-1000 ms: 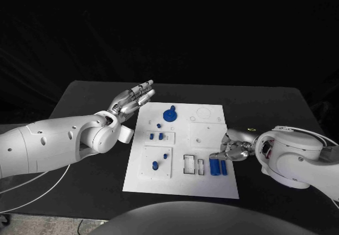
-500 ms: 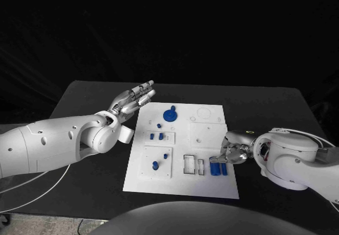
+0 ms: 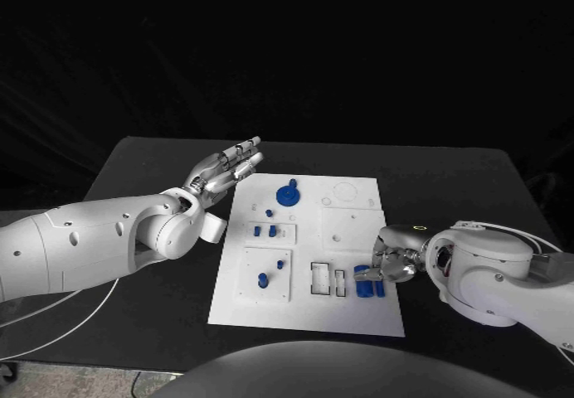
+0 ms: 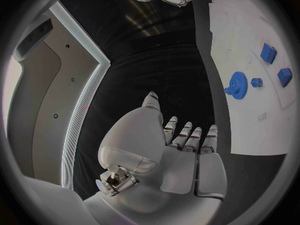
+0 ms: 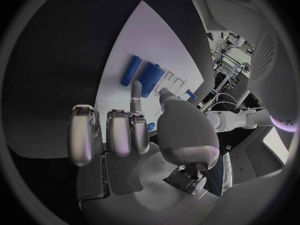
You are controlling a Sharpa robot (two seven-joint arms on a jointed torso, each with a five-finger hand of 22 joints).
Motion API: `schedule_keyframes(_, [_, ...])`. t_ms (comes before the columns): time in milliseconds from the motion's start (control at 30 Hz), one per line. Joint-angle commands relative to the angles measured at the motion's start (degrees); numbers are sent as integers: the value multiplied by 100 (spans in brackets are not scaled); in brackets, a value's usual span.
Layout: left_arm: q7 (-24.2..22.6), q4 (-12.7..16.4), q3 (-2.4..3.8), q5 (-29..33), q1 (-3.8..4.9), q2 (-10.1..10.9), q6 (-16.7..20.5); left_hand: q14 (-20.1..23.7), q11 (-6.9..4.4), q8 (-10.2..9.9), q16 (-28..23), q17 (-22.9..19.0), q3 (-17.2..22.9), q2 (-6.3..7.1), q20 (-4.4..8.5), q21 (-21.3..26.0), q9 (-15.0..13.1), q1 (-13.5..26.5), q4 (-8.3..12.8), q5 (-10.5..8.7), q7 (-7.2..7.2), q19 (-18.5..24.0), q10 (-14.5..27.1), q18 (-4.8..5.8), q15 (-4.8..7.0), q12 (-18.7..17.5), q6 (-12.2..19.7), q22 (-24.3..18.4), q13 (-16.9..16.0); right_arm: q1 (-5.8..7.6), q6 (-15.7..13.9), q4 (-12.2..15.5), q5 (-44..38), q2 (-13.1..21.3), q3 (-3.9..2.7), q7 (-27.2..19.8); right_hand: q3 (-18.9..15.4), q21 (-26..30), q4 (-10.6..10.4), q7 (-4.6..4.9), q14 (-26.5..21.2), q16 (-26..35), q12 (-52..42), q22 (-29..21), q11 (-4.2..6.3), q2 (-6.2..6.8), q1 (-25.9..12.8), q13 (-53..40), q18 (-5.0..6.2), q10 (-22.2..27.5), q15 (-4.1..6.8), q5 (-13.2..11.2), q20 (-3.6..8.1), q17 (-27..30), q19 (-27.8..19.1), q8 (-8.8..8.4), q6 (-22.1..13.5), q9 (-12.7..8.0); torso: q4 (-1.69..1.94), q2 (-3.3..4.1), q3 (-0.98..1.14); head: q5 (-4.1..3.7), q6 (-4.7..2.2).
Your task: Assemble the parts on the task board
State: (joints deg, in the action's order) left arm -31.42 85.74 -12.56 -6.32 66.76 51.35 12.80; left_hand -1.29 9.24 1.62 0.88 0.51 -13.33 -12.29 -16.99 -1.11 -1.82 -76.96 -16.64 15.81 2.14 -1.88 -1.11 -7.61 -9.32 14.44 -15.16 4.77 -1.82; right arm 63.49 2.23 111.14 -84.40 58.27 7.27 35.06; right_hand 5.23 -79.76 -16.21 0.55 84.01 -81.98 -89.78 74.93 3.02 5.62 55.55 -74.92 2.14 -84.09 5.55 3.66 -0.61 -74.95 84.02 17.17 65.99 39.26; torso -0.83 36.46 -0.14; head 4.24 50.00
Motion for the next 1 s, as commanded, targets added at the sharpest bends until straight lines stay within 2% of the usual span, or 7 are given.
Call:
schedule_keyframes(33, [-22,9,4,11,-1,1,-120,-2,42,26,31,5,-33,-23,0,-30,-7,-55,-6,19,45,-48,-11,-42,-55,31,1,4,-6,-43,-70,8,-143,-24,1,25,-21,26,1,-4,390,22,-22,1166,15,58,48,-1508,43,-591,62,-37,33,-87,287,-42,48,-7,5,4,1,16,0])
schedule_keyframes(233, [3,12,4,10,-3,11,-136,-5,44,26,34,6,-35,-24,0,-32,-7,-59,-5,24,46,-52,-12,-41,-59,31,-3,8,-6,-88,-163,-26,-233,-86,1,5,-35,31,-9,-3,390,19,-22,1164,14,113,72,-1508,44,-591,68,-55,38,-89,286,-56,53,-4,3,4,-3,8,0])
schedule_keyframes(467, [24,17,4,8,-4,17,-157,-10,52,28,40,8,-43,-28,-1,-36,-9,-74,-4,45,58,-61,-13,-34,-70,38,-14,14,-6,-159,44,-111,-337,-155,1,125,-21,65,-13,3,381,40,-22,1153,11,123,121,-1508,53,-591,84,-30,51,-47,275,-83,36,5,2,5,-4,15,0])
schedule_keyframes(733, [51,26,4,7,-4,33,-181,-16,57,30,48,10,-51,-34,-2,-40,-11,-92,-4,71,79,-70,-14,-24,-82,43,-28,20,-7,-271,180,-226,-443,-265,1,178,49,120,80,10,363,81,-22,1134,10,24,332,-1508,63,-591,102,252,73,37,260,-165,-12,38,3,1,0,24,0])
schedule_keyframes(1000, [80,22,4,-32,-5,27,-215,-23,57,43,61,12,-68,-62,-2,-47,-20,-132,-6,155,152,-87,-16,14,-101,52,-106,25,-7,-332,148,-333,-469,-424,1,182,66,149,222,56,352,107,-22,1127,-21,-48,472,-1508,67,-591,95,536,74,98,254,-296,-178,59,3,2,3,18,0])
